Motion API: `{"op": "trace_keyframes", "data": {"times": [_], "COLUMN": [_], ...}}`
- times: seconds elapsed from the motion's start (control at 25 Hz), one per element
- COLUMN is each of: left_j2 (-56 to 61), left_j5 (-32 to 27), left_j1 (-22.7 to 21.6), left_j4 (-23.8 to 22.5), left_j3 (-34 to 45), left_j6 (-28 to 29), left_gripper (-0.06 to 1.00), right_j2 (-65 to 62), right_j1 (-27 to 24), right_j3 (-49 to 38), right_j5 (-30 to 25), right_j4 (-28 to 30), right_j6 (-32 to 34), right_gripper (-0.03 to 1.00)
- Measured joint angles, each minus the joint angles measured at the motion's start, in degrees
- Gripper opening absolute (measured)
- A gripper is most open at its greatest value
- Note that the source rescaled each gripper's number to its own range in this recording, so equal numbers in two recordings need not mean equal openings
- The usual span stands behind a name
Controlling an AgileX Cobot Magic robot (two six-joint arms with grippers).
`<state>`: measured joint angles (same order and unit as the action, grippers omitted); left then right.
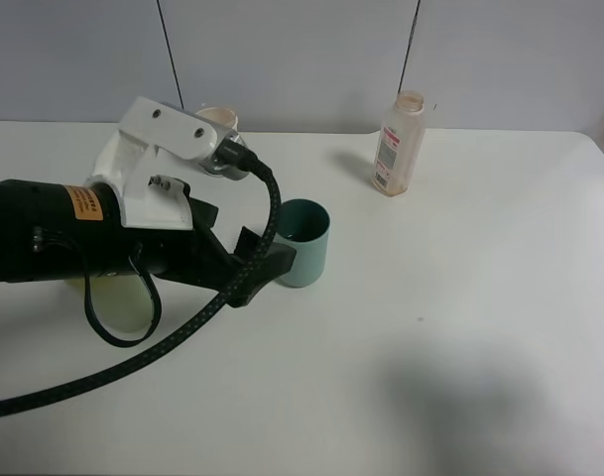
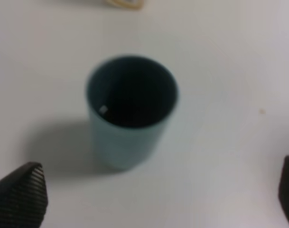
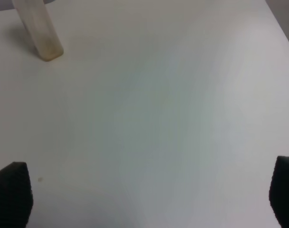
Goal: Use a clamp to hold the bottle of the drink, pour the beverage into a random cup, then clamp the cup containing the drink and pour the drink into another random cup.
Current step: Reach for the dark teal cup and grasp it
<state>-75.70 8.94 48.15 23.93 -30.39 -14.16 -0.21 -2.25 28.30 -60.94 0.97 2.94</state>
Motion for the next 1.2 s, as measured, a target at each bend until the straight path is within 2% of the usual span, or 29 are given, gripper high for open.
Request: {"op": "trace_keyframes", "data": {"times": [0.04,0.08,0.16,0.2,0.36,0.6,0.84,0.88,1.2], "left_j2": [0.0,0.0,0.0,0.0,0.0,-1.7,-6.3,-8.3,-12.2], "left_j5": [-1.2,-1.2,-1.7,-1.7,-0.5,3.1,8.1,10.3,15.6], "left_j1": [1.7,1.7,3.1,4.7,7.9,11.0,13.3,13.7,14.1], "left_j4": [3.7,3.7,7.7,11.4,19.1,28.8,34.1,36.6,40.6], "left_j3": [0.0,0.0,0.0,0.0,0.0,0.0,0.0,0.0,0.0], "left_j6": [0.0,0.0,-0.3,-1.1,-4.1,-8.6,-10.7,-10.7,-10.6], "left_gripper": [0.97,0.97,0.97,0.97,0.96,0.82,0.81,0.80,0.80], "right_j2": [0.0,0.0,0.0,0.0,0.0,0.0,0.0,0.0,0.0], "right_j1": [0.0,0.0,0.0,0.0,0.0,0.0,0.0,0.0,0.0], "right_j3": [0.0,0.0,0.0,0.0,0.0,0.0,0.0,0.0,0.0], "right_j5": [0.0,0.0,0.0,0.0,0.0,0.0,0.0,0.0,0.0], "right_j4": [0.0,0.0,0.0,0.0,0.0,0.0,0.0,0.0,0.0], "right_j6": [0.0,0.0,0.0,0.0,0.0,0.0,0.0,0.0,0.0], "right_gripper": [1.00,1.00,1.00,1.00,1.00,1.00,1.00,1.00,1.00]}}
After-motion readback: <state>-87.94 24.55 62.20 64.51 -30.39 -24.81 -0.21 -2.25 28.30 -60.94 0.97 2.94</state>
